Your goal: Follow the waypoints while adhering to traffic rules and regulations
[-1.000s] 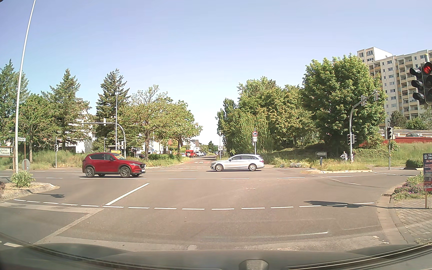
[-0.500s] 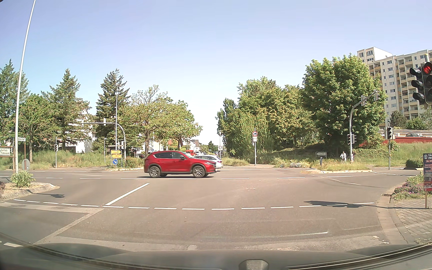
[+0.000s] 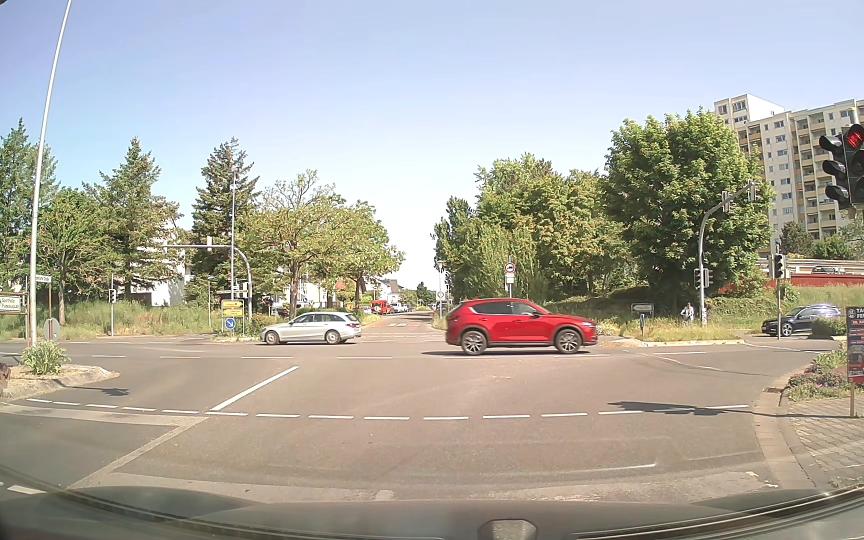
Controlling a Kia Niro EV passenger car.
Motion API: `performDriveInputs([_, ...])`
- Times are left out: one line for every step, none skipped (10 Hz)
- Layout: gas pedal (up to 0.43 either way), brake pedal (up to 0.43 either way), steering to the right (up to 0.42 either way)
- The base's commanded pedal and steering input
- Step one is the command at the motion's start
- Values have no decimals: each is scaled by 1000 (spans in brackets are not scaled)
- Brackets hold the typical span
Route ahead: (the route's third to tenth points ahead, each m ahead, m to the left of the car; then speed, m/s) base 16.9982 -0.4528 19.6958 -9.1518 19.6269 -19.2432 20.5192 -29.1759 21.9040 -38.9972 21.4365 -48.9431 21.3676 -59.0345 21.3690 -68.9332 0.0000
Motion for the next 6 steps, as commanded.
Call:
performDriveInputs([0,183,90])
performDriveInputs([0,183,90])
performDriveInputs([0,183,90])
performDriveInputs([0,183,90])
performDriveInputs([0,189,90])
performDriveInputs([0,189,90])
